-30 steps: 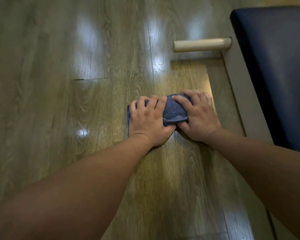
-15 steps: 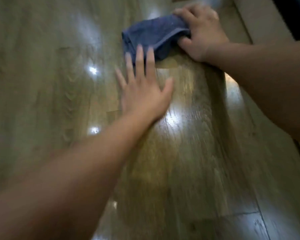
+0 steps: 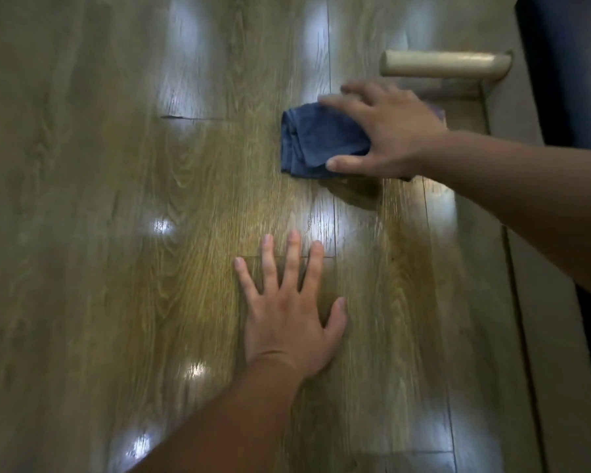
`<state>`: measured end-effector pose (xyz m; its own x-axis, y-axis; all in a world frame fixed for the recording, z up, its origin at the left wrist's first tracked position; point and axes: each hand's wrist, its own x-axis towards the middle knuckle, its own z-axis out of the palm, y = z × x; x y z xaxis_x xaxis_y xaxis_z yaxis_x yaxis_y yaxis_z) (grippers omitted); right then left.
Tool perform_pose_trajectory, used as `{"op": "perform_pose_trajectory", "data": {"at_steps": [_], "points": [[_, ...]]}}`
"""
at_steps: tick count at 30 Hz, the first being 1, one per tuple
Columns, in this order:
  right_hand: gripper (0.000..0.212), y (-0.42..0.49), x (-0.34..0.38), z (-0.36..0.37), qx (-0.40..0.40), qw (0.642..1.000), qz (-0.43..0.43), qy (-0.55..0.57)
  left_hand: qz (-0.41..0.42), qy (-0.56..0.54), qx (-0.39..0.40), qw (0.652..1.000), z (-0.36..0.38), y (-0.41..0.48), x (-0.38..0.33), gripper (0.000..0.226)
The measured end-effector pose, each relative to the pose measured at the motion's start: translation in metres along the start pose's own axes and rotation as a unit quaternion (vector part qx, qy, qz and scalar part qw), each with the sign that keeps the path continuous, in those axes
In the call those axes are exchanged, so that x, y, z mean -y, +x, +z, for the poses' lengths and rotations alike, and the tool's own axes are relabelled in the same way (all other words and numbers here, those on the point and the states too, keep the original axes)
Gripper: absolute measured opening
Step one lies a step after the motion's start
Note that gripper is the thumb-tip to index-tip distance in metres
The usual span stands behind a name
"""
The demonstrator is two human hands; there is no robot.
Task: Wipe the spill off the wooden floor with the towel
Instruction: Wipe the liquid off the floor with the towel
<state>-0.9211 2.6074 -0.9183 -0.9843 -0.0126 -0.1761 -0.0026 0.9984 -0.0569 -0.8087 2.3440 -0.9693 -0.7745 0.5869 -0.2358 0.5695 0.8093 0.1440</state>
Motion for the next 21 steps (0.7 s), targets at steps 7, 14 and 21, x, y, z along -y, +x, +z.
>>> {"op": "perform_pose_trajectory", "data": {"at_steps": [7,14,21], "points": [[0.074,0.017,0.002,0.027,-0.077,0.994,0.07,-0.017,-0.003,0.034,0.034,0.999,-0.006,-0.007,-0.005,0.08],[0.067,-0.19,0.05,0.065,-0.132,0.978,0.143,0.082,-0.013,0.031,0.024,0.999,-0.004,-0.003,-0.004,0.074],[0.064,-0.225,0.045,0.074,-0.102,0.992,-0.016,0.077,-0.004,0.024,0.033,0.999,-0.005,-0.003,-0.003,0.074]]}}
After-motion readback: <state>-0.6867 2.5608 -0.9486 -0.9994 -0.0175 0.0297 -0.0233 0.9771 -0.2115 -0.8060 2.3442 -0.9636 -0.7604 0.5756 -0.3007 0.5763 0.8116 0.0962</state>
